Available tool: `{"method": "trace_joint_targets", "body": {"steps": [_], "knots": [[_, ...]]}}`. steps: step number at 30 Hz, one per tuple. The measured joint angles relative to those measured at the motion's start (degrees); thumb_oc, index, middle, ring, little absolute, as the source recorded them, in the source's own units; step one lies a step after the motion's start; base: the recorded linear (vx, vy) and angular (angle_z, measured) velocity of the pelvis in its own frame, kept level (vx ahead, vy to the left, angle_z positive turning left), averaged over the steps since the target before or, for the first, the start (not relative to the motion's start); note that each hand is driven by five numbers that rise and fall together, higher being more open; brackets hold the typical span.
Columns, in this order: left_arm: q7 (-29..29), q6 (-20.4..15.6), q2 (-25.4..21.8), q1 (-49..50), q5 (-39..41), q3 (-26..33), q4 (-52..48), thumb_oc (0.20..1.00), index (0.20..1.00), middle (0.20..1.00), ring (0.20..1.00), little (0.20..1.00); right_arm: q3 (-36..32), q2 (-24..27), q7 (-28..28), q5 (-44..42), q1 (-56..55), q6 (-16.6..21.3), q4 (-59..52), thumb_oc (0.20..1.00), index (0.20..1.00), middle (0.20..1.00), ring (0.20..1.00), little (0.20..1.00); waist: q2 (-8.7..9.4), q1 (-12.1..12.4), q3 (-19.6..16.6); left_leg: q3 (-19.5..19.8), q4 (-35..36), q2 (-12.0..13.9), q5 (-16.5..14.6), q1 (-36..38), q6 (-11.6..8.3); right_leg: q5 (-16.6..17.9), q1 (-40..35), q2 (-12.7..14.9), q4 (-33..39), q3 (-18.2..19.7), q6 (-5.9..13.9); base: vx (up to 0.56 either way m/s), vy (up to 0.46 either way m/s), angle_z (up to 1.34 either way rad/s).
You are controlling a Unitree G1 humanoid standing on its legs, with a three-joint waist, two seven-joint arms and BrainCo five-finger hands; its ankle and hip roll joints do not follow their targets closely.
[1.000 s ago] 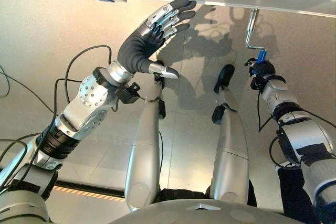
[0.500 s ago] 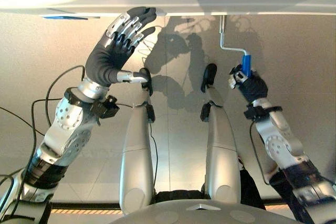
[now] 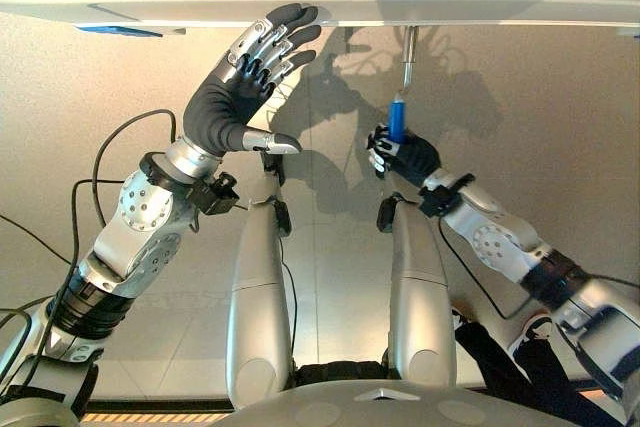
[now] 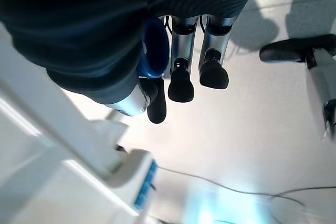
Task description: Raise the hospital bed
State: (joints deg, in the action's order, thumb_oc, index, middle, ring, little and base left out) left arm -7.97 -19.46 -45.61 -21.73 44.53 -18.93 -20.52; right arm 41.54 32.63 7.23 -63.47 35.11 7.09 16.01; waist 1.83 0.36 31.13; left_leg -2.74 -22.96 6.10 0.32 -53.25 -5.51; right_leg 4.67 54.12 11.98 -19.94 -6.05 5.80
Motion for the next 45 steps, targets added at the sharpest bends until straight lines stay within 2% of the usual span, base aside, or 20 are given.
{"method": "trace_joint_targets", "body": {"steps": [3, 7, 8, 10, 11, 12, 14, 17, 19, 23, 29, 33, 41, 42, 43, 45], "knots": [[0.7, 0.0, 2.0, 0.0, 0.1, -0.5, 0.6, 1.0, 1.0, 1.0, 1.0, 1.0, -0.4, -6.6, -1.9, 5.8, 3.8, -0.1, 10.5, 0.2, 0.2, 0.2, 0.2, 0.2, -0.12, 2.3, 0.0, 0.5, 1.1, 0.4, 0.7, 0.7, -0.63, -0.2, -0.3, -0.2, -0.3, -0.8, -0.68, 0.0, 0.0, 0.0], [1.0, 0.1, 2.8, -1.8, 0.1, -3.4, 2.0, 1.0, 1.0, 1.0, 1.0, 1.0, -1.2, -12.1, -4.2, 9.3, 7.7, 0.1, 21.7, 0.2, 0.2, 0.2, 0.2, 0.2, -0.15, 3.8, 0.0, 1.1, 1.7, 0.6, 1.2, 1.2, -0.96, -0.4, -0.8, -0.3, -0.4, -1.2, -1.0, 0.0, 0.018, 0.04], [1.2, 0.1, 2.9, -2.3, 0.2, -3.8, 2.0, 1.0, 1.0, 1.0, 1.0, 1.0, -1.7, -14.7, -5.4, 11.9, 10.4, 0.0, 28.5, 0.2, 0.2, 0.2, 0.2, 0.2, -0.2, 4.0, 0.0, 1.4, 1.8, 0.6, 1.3, 1.3, -1.0, -0.5, -1.0, -0.4, -0.4, -1.6, -1.06, 0.0, 0.011, 0.05], [1.3, 0.1, 3.0, -3.1, 0.3, -4.5, 2.1, 1.0, 1.0, 1.0, 1.0, 1.0, -2.9, -16.0, -6.2, 14.0, 11.3, 0.0, 32.7, 0.2, 0.2, 0.2, 0.2, 0.2, -0.22, 4.8, 0.0, 1.4, 1.8, 0.6, 1.3, 1.3, -0.98, -0.5, -1.0, -0.3, -0.4, -1.7, -1.07, 0.0, 0.008, 0.02], [1.3, 0.1, 3.6, -3.3, 0.5, -4.8, 2.1, 1.0, 1.0, 1.0, 1.0, 1.0, -4.4, -18.0, -6.9, 16.2, 13.7, -0.1, 38.9, 0.2, 0.2, 0.2, 0.2, 0.2, -0.27, 5.4, 0.0, 1.4, 1.8, 0.5, 1.3, 1.5, -0.98, -0.5, -1.1, -0.3, -0.4, -1.6, -1.08, 0.0, 0.0, 0.0], [1.3, 0.1, 3.7, -3.3, 1.1, -4.9, 2.0, 1.0, 1.0, 1.0, 1.0, 1.0, -4.4, -18.1, -7.4, 16.7, 14.1, -0.4, 39.3, 0.2, 0.2, 0.2, 0.2, 0.2, -0.27, 5.6, 0.0, 1.4, 1.8, 0.5, 1.4, 1.4, -0.98, -0.5, -1.1, -0.3, -0.4, -1.7, -1.07, 0.0, 0.0, 0.0], [1.3, 0.1, 4.0, -3.7, 2.5, -5.7, 2.5, 1.0, 1.0, 1.0, 1.0, 1.0, -7.5, -20.0, -8.1, 20.7, 16.2, -0.5, 48.2, 0.2, 0.2, 0.2, 0.2, 0.2, -0.44, 5.9, -0.1, 1.4, 1.9, 0.5, 1.5, 1.5, -0.91, -0.5, -1.3, -0.2, -0.3, -1.9, -1.09, -0.04, 0.016, 0.04], [1.1, 0.3, 3.9, -5.8, 2.5, -8.4, 2.6, 1.0, 1.0, 1.0, 1.0, 1.0, -10.7, -19.1, -8.8, 26.3, 18.4, -1.5, 55.4, 0.2, 0.2, 0.2, 0.2, 0.2, -0.92, 6.7, -0.1, 1.4, 2.0, 0.1, 1.6, 0.9, -0.64, -0.5, -1.0, 0.1, -0.3, -2.2, -0.93, 0.0, 0.019, 0.06], [1.1, 0.5, 3.3, -6.7, 2.5, -9.1, 2.9, 1.0, 1.0, 1.0, 1.0, 1.0, -12.2, -18.8, -8.7, 28.1, 18.7, -1.9, 56.3, 0.2, 0.2, 0.2, 0.2, 0.2, -1.14, 7.0, -0.2, 1.4, 2.0, -0.1, 1.8, 0.5, -0.45, -0.4, -0.7, 0.4, -0.2, -2.2, -0.8, 0.0, 0.017, 0.08], [0.6, 0.9, -1.3, -7.4, 2.4, -9.3, 3.5, 1.0, 1.0, 1.0, 1.0, 1.0, -14.9, -18.0, -8.8, 31.2, 18.6, -2.3, 56.8, 0.2, 0.2, 0.2, 0.2, 0.2, -1.47, 6.9, -0.1, 1.3, 1.7, -0.4, 1.8, 0.1, -0.16, 0.1, -0.6, 0.6, 0.2, -2.2, -0.5, -0.02, 0.019, 0.01], [0.2, 1.4, -1.2, -6.4, 2.2, -11.5, 9.1, 1.0, 1.0, 1.0, 1.0, 1.0, -15.4, -17.8, -8.8, 31.3, 17.7, -2.4, 56.8, 0.2, 0.2, 0.2, 0.2, 0.2, -1.87, 6.5, -0.1, 0.9, 0.5, -0.4, 0.7, 0.9, 0.16, 0.0, -1.6, 0.8, 0.4, -1.6, -0.23, 0.0, 0.005, -0.03], [-0.5, 2.1, -5.3, -8.0, -0.8, -17.1, 11.5, 1.0, 1.0, 1.0, 1.0, 1.0, -15.4, -17.7, -8.8, 31.4, 17.4, -2.1, 56.1, 0.2, 0.2, 0.2, 0.2, 0.2, -1.92, 6.0, -0.1, 0.0, 0.5, -0.7, 0.3, 1.0, 0.51, 0.3, -1.5, 0.9, 0.8, -0.8, 0.14, -0.01, 0.008, -0.05], [-1.3, 2.5, -6.2, -10.8, -3.2, -19.9, 13.9, 1.0, 1.0, 1.0, 1.0, 1.0, -15.2, -18.3, -8.6, 31.5, 16.8, -1.9, 55.1, 0.2, 0.2, 0.2, 0.2, 0.2, -1.93, 5.1, -0.1, -0.5, 0.5, -1.1, 0.3, 2.0, 0.76, 0.9, -2.1, 1.1, 1.4, 0.3, 0.63, 0.0, -0.002, -0.01], [-1.3, 2.5, -6.2, -10.9, -3.2, -19.9, 14.2, 1.0, 1.0, 1.0, 1.0, 1.0, -15.2, -18.4, -8.6, 31.5, 16.8, -1.9, 55.0, 0.749, 0.749, 0.749, 0.749, 0.749, -1.93, 5.0, -0.1, -0.5, 0.5, -1.2, 0.3, 2.1, 0.76, 0.9, -2.1, 1.1, 1.4, 0.4, 0.63, 0.0, 0.0, 0.0], [-1.3, 2.5, -6.2, -11.4, -3.3, -20.6, 15.3, 1.0, 1.0, 1.0, 1.0, 1.0, -15.1, -18.4, -8.6, 31.6, 16.8, -1.9, 55.0, 1.0, 1.0, 1.0, 1.0, 1.0, -1.93, 5.0, -0.1, -0.7, 0.5, -1.2, 0.3, 2.4, 0.77, 0.9, -2.2, 1.1, 1.2, 0.6, 0.63, 0.0, 0.0, 0.0], [-1.2, 2.8, -6.1, -11.0, -3.3, -21.0, 16.6, 1.0, 1.0, 1.0, 1.0, 1.0, -15.1, -18.3, -9.1, 32.5, 16.2, -1.8, 55.1, 1.0, 1.0, 1.0, 1.0, 1.0, -1.93, 4.6, -0.1, -1.0, 0.5, -1.2, 0.3, 3.1, 0.81, 0.9, -2.8, 1.1, 1.2, 0.7, 0.64, 0.0, 0.0, 0.0]]}}
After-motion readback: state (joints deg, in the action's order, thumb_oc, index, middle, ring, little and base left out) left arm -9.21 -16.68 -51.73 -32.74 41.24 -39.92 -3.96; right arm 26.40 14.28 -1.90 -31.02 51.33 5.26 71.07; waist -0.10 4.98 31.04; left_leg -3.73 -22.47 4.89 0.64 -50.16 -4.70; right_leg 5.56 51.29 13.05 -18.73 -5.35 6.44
